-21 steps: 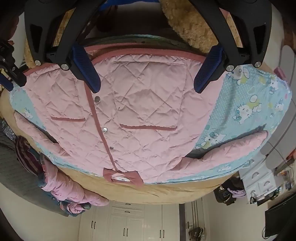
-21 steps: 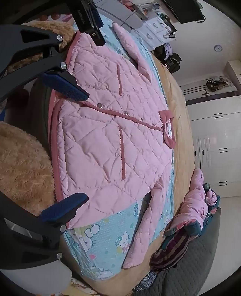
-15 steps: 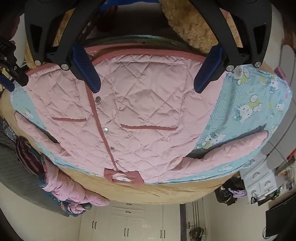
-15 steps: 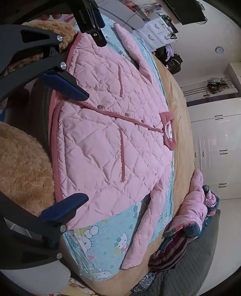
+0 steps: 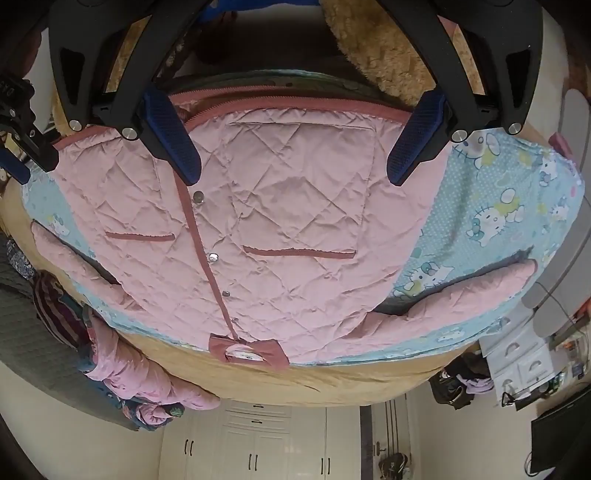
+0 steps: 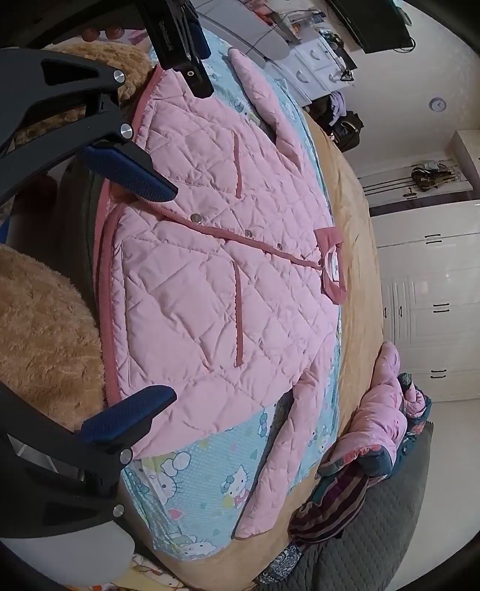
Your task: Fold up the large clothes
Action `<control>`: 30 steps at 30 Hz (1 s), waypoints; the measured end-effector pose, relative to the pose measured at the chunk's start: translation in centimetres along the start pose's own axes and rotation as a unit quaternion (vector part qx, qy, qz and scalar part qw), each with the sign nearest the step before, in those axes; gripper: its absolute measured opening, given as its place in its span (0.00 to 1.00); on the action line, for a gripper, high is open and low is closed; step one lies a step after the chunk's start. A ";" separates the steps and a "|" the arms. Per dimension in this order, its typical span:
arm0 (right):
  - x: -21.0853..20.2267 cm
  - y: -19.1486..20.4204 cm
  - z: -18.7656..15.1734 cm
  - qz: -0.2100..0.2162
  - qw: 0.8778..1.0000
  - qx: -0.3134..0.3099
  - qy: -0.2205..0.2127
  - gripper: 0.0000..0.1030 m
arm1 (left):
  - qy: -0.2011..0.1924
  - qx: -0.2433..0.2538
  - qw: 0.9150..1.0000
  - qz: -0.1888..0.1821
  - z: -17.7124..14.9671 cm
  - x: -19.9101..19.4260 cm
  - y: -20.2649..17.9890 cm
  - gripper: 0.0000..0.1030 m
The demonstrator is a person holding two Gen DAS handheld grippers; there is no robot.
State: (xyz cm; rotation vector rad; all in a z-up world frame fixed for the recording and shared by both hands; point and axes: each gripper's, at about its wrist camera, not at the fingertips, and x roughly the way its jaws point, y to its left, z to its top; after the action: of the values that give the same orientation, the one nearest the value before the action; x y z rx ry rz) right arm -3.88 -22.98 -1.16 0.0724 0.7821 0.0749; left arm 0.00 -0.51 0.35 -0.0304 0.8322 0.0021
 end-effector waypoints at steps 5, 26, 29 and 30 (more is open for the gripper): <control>0.0 0.1 0.0 0.001 1.000 -0.001 0.000 0.96 | 0.000 0.000 1.000 0.000 -0.1 0.0 0.1 0.92; 0.0 0.1 -0.1 -0.001 1.000 -0.001 0.000 0.96 | 0.002 0.000 1.000 -0.002 -0.1 0.3 0.4 0.92; 0.0 0.1 0.0 -0.001 1.000 -0.002 0.000 0.96 | 0.001 -0.001 1.000 -0.003 -0.2 0.3 0.4 0.92; 0.0 0.1 0.0 0.000 1.000 -0.001 0.001 0.96 | 0.001 -0.001 1.000 -0.003 -0.2 0.4 0.4 0.92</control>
State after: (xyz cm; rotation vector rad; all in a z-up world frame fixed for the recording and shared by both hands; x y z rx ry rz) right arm -3.93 -22.86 -1.15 0.0705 0.7830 0.0765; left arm 0.11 -0.07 -0.05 -0.0356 0.8345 -0.0031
